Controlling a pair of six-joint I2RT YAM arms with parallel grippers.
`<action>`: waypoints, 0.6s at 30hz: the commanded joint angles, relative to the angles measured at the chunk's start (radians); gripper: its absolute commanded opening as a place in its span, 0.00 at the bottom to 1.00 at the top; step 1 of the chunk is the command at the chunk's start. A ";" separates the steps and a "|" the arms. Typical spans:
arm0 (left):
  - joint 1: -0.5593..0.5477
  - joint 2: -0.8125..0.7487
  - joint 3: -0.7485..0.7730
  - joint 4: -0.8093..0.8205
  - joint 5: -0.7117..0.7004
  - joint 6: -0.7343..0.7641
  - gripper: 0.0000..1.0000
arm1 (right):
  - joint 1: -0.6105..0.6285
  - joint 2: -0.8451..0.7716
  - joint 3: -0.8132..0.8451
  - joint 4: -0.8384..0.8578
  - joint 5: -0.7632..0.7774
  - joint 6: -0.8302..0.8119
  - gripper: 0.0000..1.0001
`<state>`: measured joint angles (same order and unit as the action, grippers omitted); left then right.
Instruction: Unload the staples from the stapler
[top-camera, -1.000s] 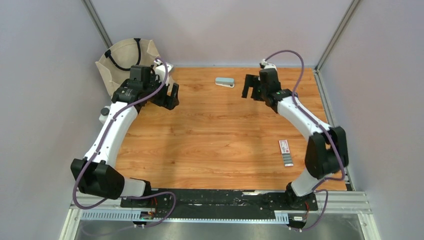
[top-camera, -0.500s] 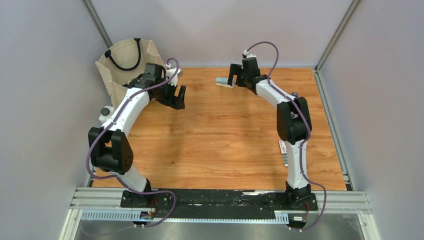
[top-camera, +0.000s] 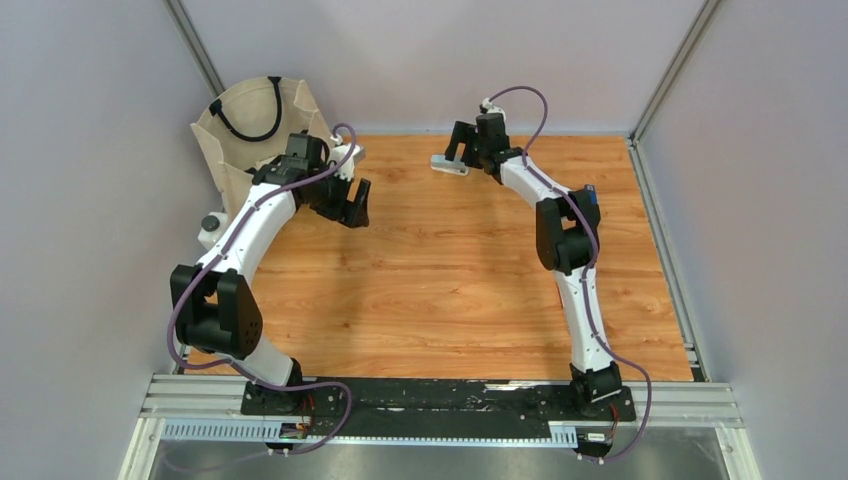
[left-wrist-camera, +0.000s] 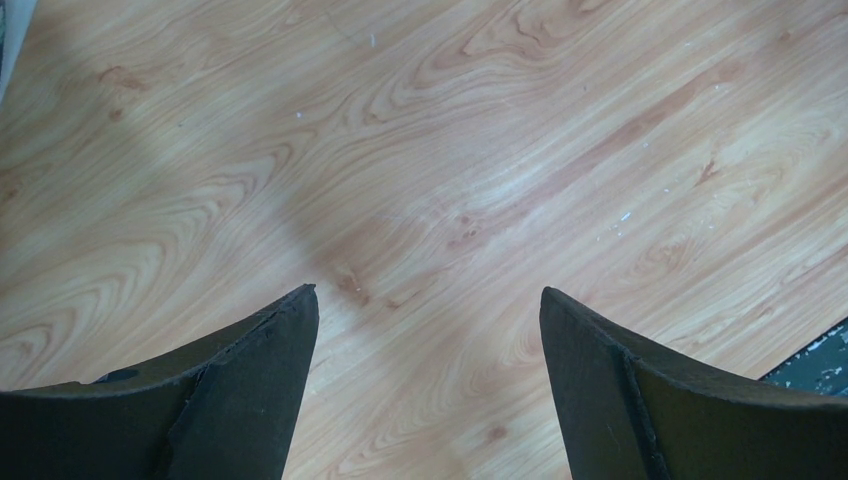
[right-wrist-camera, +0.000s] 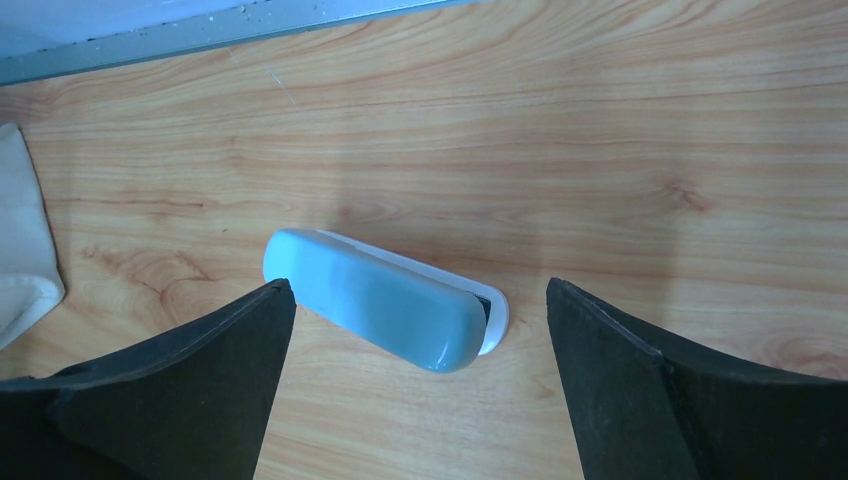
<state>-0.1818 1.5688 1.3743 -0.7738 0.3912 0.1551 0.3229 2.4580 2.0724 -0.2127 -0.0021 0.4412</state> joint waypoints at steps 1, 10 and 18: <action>-0.001 -0.039 -0.018 -0.001 -0.003 0.024 0.89 | -0.004 0.025 0.046 0.052 -0.062 0.033 0.99; -0.002 -0.098 -0.067 0.007 -0.038 0.034 0.90 | 0.008 0.018 0.029 0.047 -0.101 0.056 0.76; 0.001 -0.164 -0.119 0.011 -0.094 0.063 0.90 | 0.021 -0.027 -0.050 0.079 -0.134 0.160 0.59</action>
<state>-0.1818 1.4605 1.2762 -0.7727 0.3325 0.1806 0.3309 2.4817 2.0636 -0.1860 -0.1013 0.5343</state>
